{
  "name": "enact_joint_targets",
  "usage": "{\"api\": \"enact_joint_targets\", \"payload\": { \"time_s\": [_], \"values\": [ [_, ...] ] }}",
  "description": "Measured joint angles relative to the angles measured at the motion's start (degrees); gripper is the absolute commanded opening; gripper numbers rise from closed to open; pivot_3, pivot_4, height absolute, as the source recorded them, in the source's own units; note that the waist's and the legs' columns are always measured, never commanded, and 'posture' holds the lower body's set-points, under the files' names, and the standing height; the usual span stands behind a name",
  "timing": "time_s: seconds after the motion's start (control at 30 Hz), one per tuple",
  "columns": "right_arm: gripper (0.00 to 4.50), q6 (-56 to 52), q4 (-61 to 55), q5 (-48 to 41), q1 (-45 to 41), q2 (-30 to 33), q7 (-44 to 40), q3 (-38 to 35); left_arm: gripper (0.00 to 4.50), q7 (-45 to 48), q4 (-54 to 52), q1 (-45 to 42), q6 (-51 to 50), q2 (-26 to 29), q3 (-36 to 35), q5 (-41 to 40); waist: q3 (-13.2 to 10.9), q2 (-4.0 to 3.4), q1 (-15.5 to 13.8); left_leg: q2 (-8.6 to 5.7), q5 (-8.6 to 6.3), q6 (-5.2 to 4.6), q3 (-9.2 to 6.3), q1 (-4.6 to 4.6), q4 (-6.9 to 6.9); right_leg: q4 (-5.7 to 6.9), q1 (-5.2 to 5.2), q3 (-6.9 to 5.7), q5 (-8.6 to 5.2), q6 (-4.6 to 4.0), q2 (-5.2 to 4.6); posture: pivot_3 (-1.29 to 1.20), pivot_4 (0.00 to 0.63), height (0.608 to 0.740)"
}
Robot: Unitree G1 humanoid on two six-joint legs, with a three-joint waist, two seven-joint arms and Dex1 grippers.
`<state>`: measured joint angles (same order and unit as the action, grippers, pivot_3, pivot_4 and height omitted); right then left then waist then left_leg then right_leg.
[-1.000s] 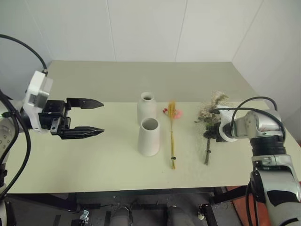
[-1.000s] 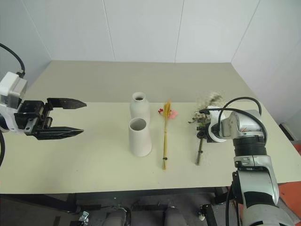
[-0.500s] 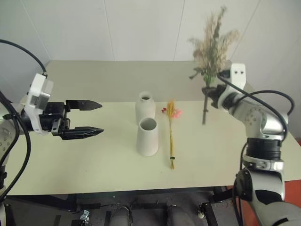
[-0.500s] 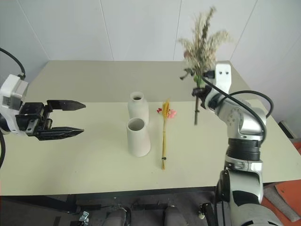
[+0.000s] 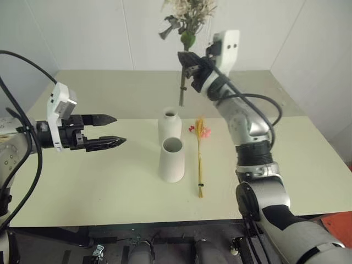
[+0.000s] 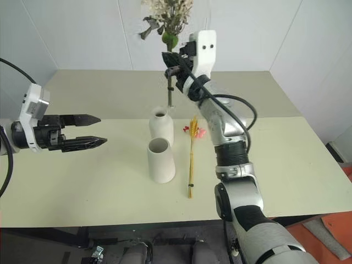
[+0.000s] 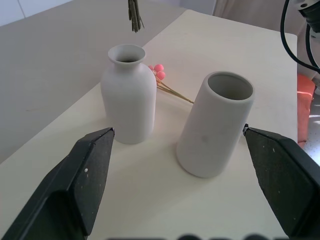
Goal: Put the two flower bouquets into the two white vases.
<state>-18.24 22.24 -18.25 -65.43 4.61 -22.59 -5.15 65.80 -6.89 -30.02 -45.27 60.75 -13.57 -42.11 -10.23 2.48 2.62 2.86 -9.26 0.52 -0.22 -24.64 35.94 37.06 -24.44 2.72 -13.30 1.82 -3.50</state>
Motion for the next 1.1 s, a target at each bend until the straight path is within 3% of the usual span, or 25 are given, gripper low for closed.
{"api": "enact_joint_targets", "payload": {
  "time_s": [0.37, 1.1],
  "values": [
    [0.24, 9.66, 11.97, 2.64, -1.44, -3.37, -1.69, 0.96, 4.50, -0.04, -2.31, 2.83, -0.07, 0.68, -2.50, -0.76, -0.02, -0.03, 0.14, 0.03, 0.00, 0.00, 0.00, 0.01, -0.03, 0.02, -0.04, 0.01, 0.02, -0.09, 0.03, 0.00, 0.150, 0.740],
    [0.24, 13.17, 7.72, 7.09, 2.86, -4.68, -0.07, 4.12, 4.50, 0.75, -2.52, 3.34, 0.47, 0.70, -3.00, -0.73, -0.02, -0.03, 0.35, 0.07, 0.00, 0.01, 0.00, 0.04, -0.05, 0.04, -0.06, 0.00, 0.02, -0.12, 0.06, 0.00, 0.150, 0.740]
  ]
}}
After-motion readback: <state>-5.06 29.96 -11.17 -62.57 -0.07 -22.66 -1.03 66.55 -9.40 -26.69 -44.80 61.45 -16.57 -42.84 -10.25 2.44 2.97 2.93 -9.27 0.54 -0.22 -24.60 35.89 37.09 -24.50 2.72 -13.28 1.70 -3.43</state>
